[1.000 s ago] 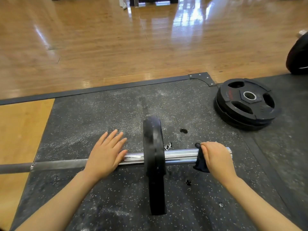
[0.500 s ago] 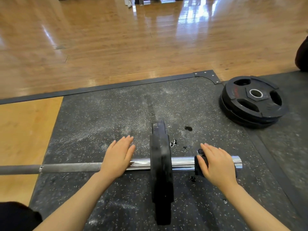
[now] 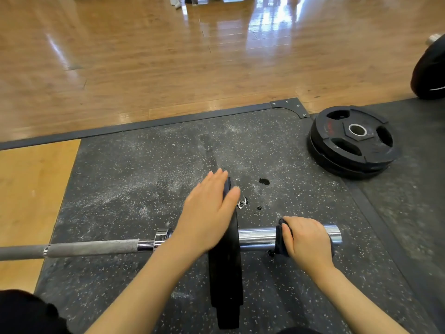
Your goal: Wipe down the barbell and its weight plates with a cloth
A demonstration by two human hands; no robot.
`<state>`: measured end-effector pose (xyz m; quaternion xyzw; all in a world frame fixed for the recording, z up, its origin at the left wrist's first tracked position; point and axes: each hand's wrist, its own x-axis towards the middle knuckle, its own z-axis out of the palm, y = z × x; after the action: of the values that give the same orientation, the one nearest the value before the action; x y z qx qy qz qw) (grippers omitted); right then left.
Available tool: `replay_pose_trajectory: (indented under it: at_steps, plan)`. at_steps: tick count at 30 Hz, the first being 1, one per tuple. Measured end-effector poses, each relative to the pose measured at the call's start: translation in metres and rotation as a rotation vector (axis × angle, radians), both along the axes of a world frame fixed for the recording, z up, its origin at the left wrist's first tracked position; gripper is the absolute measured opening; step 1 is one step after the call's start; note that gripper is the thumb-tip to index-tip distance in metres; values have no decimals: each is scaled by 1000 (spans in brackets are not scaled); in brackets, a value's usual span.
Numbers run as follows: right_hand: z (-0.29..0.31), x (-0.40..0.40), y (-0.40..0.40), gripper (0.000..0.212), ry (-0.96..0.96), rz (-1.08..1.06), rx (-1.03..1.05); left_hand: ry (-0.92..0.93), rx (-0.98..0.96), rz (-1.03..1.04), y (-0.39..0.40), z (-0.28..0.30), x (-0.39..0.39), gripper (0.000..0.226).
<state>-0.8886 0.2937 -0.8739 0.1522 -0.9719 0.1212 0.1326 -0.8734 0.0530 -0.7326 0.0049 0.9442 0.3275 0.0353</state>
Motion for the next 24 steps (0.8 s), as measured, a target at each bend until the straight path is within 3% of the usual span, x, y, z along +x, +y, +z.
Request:
replay_pose_trajectory:
  at_steps: [5, 14, 19, 24]
  plan:
    - [3, 1, -4, 39, -53, -27, 1, 41, -283, -49, 13, -13, 7, 61]
    - [8, 3, -6, 36, -78, -13, -18, 48, -306, -69, 11, -12, 6, 57]
    - [13, 14, -2, 30, -130, 13, 3, 112, -308, -53, 12, 1, 20, 67]
    - [20, 30, -4, 26, -182, 39, -40, 248, -237, 76, 9, 8, 12, 42]
